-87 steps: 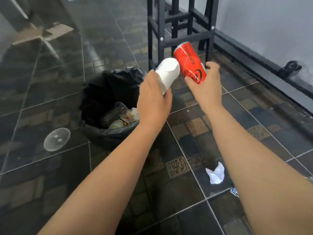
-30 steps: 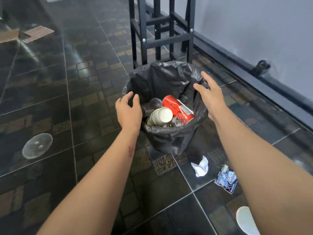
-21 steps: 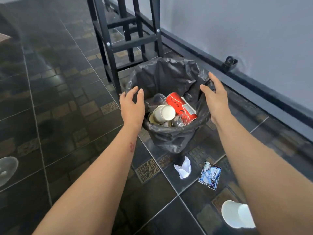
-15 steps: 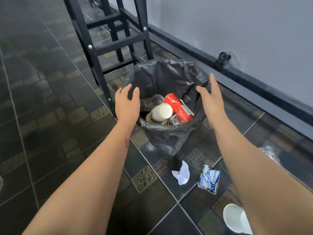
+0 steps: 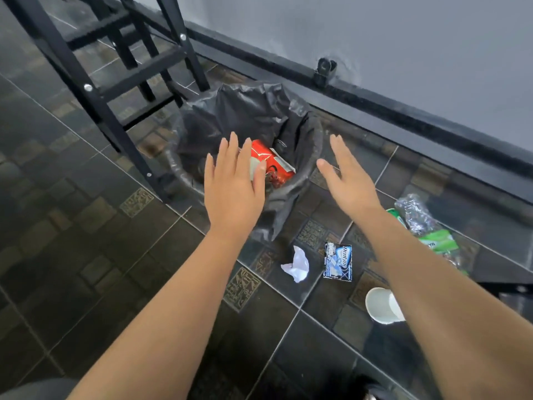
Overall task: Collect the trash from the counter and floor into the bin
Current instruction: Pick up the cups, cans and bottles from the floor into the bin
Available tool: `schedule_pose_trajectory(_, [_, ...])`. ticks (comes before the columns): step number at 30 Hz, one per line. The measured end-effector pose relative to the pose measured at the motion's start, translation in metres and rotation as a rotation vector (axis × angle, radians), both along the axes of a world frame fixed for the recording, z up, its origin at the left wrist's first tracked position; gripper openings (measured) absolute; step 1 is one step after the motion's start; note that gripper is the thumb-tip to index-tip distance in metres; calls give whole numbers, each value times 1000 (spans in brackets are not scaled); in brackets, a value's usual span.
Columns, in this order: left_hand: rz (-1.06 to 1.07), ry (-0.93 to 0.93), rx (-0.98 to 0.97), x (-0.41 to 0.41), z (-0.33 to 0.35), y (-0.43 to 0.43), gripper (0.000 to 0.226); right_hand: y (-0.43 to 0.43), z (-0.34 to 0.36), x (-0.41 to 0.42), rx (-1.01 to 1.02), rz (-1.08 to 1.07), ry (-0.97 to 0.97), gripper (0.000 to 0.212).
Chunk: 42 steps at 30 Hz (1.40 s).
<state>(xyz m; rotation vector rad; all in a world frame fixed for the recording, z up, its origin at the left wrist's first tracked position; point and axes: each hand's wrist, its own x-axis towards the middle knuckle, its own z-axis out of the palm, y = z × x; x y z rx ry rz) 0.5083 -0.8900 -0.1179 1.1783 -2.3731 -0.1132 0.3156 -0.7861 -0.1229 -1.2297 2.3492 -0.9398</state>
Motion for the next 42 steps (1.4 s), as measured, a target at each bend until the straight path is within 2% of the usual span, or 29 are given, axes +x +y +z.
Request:
schedule_pose_trajectory(5, [-219, -96, -109, -20, -17, 60, 52, 59, -23, -10, 181, -4, 148, 69])
schedule_pose_trajectory(8, [-398, -211, -85, -26, -42, 90, 56, 87, -48, -12, 327, 1, 165, 79])
schedule_pose_trajectory(13, [-451, -579, 159, -20, -102, 109, 61, 111, -96, -9, 562, 128, 189, 95])
schedule_pose_trajectory(16, [-391, -671, 386, -16, -131, 118, 66, 118, -121, -5, 650, 260, 236, 102])
schedule_pose_trajectory(21, [-269, -656, 582, -26, -159, 134, 76, 116, -146, -1, 712, 403, 325, 107])
schedule_pose_trajectory(25, [-188, -641, 539, -30, -168, 140, 70, 121, -159, 5, 686, 423, 362, 95])
schedule_pose_trajectory(30, [-124, -508, 557, -31, -165, 147, 65, 123, -153, 4, 639, 417, 408, 85])
schedule_pose_trajectory(36, [-116, -292, 513, -32, -135, 135, 59, 106, -134, 15, 643, 312, 370, 47])
schedule_pose_trajectory(39, [-158, -134, 483, -39, -118, 131, 53, 98, -121, 9, 503, 205, 343, 51])
schedule_pose_trajectory(42, [-245, 57, 371, -52, -96, 133, 46, 84, -102, -4, 249, 90, 341, 49])
